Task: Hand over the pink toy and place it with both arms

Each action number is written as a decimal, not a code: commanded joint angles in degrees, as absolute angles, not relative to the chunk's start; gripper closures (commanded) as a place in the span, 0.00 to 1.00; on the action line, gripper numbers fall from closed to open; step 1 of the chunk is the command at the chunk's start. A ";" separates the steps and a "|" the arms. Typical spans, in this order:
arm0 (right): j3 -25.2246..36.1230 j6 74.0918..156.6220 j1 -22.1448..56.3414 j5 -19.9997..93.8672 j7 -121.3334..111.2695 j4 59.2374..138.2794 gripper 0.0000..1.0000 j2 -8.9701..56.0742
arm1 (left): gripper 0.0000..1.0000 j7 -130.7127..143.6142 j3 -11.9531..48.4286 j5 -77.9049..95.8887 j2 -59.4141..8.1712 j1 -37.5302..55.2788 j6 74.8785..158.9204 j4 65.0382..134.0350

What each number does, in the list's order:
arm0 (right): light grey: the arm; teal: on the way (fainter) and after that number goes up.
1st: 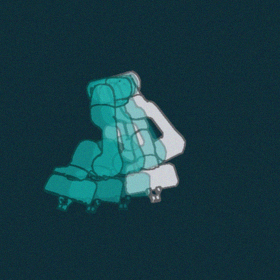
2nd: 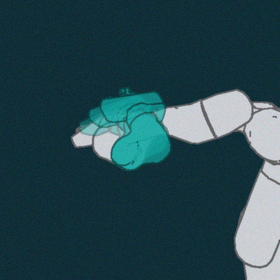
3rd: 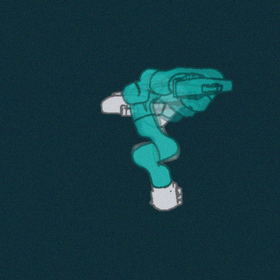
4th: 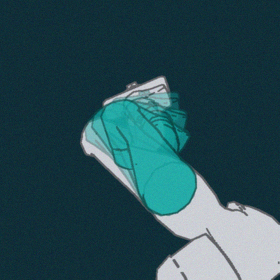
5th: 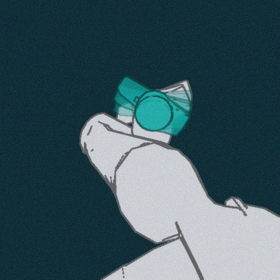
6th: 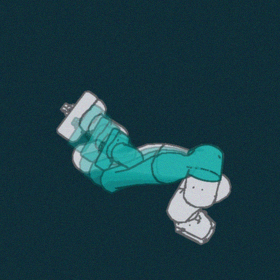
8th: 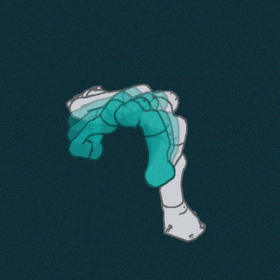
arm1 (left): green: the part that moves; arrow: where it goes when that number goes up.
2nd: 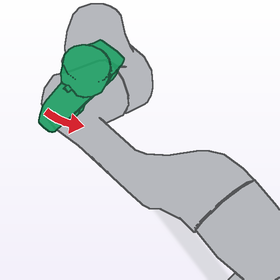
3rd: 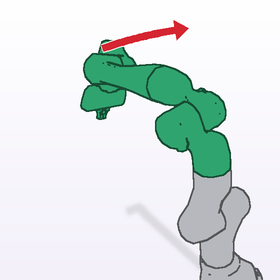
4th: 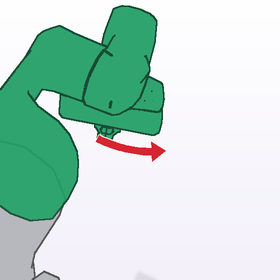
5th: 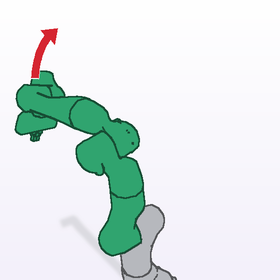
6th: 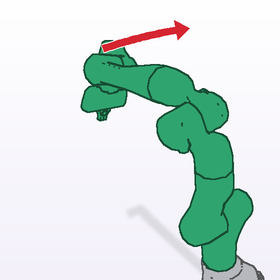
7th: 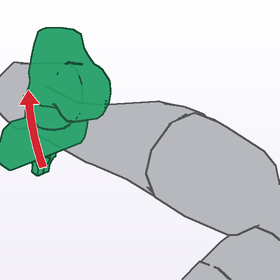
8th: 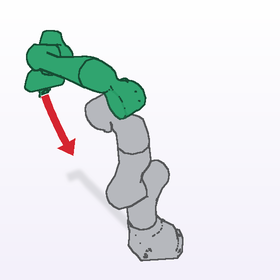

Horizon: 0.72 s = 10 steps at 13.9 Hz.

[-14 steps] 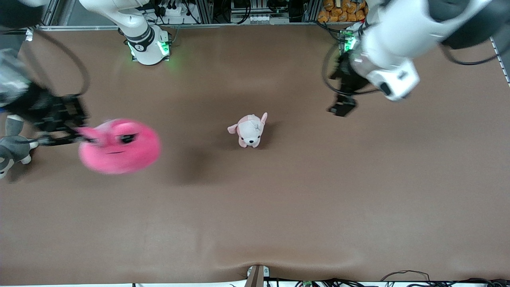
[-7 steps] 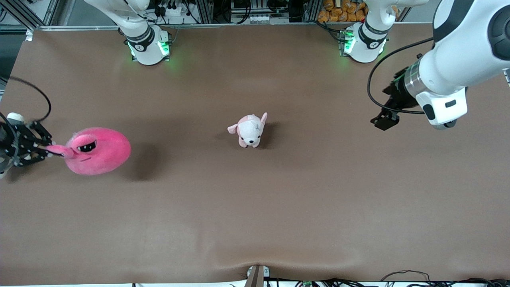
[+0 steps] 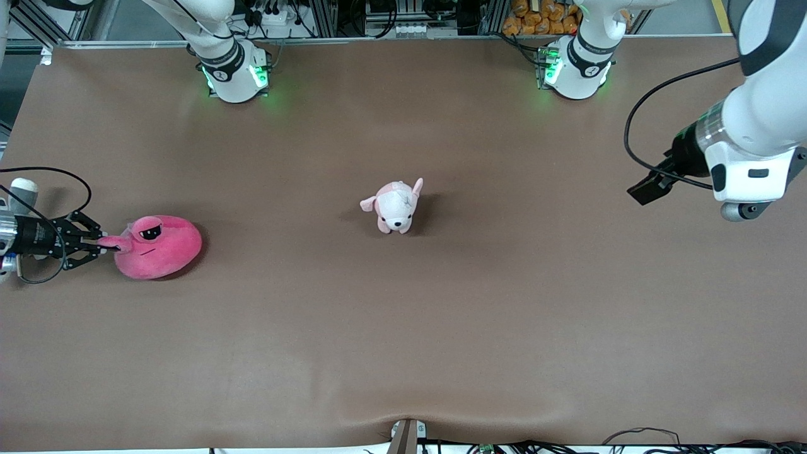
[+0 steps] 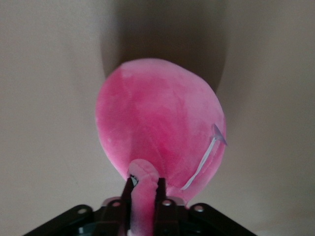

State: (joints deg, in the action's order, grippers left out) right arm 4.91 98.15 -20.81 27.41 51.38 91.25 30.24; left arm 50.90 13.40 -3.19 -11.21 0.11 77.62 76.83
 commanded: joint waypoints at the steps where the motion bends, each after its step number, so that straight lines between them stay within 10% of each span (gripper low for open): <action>1: 3.61 95.30 -21.36 28.04 49.84 87.66 0.00 28.57 | 0.00 42.04 13.71 -5.53 -9.85 -0.52 76.73 76.82; 6: 3.86 77.72 -13.48 25.16 50.01 64.99 0.00 26.91 | 0.00 24.21 13.18 -5.54 -7.21 -5.53 75.94 77.52; 10: 3.52 73.76 -5.11 15.13 43.72 62.58 0.00 19.88 | 0.00 14.09 13.10 -4.57 -2.39 -8.43 76.37 82.86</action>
